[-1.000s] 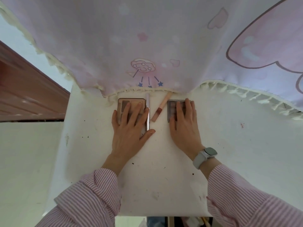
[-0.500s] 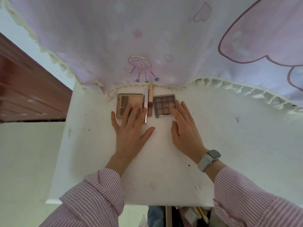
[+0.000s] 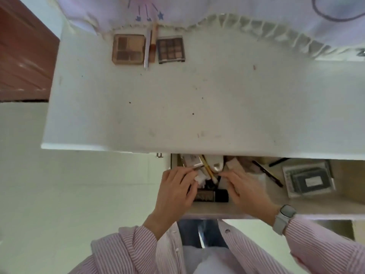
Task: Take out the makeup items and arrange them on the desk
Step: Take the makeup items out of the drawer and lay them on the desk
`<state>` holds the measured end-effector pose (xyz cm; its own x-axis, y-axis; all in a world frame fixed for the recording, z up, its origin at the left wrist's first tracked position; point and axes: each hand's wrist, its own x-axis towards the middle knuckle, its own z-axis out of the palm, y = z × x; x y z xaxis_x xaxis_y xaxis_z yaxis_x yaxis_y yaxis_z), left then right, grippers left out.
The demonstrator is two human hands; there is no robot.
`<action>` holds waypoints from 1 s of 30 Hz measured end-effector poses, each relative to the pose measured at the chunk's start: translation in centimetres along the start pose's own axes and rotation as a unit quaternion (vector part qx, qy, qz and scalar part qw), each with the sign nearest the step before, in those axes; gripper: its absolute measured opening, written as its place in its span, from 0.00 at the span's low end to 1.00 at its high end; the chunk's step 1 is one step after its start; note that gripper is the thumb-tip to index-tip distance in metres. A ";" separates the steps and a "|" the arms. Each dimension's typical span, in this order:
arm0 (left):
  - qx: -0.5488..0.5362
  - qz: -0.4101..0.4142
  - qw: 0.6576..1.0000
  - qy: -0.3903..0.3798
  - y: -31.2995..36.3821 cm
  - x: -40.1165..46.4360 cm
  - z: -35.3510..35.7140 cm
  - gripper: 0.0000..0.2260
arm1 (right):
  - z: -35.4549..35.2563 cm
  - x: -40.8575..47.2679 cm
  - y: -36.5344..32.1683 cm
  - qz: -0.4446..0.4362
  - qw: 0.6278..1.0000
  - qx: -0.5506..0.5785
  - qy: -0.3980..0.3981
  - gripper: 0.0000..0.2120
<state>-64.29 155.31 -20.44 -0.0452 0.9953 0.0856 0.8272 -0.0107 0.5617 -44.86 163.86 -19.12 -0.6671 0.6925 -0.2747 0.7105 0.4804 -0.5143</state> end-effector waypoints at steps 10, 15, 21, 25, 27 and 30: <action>0.085 -0.141 0.965 -0.206 0.3 0.5 7.5 0.19 | 4.9 0.3 6.2 0.280 0.955 -0.092 -0.040 0.27; 0.130 -0.171 0.953 -0.214 0.6 1.6 9.4 0.21 | 6.2 1.6 7.1 0.272 0.945 -0.166 -0.076 0.30; 0.097 -0.219 0.947 -0.216 0.8 2.1 9.5 0.21 | 5.7 1.0 7.9 0.217 0.958 -0.172 -0.082 0.29; 0.118 -0.280 0.924 -0.231 0.7 2.1 9.2 0.25 | 3.9 0.4 8.7 0.180 0.978 -0.101 -0.022 0.25; 0.125 -0.292 0.918 -0.239 0.9 2.1 9.1 0.26 | 2.9 0.2 9.0 0.154 0.986 -0.053 -0.033 0.24; 0.105 -0.293 0.916 -0.252 1.1 1.9 9.0 0.25 | 1.5 -0.6 9.0 0.110 0.992 0.003 -0.063 0.21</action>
<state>-58.45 158.04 -27.05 -0.2947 0.7431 -0.6008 0.8357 0.5053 0.2151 -38.37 166.94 -24.78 -0.5188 0.7073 -0.4801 0.8411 0.3220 -0.4346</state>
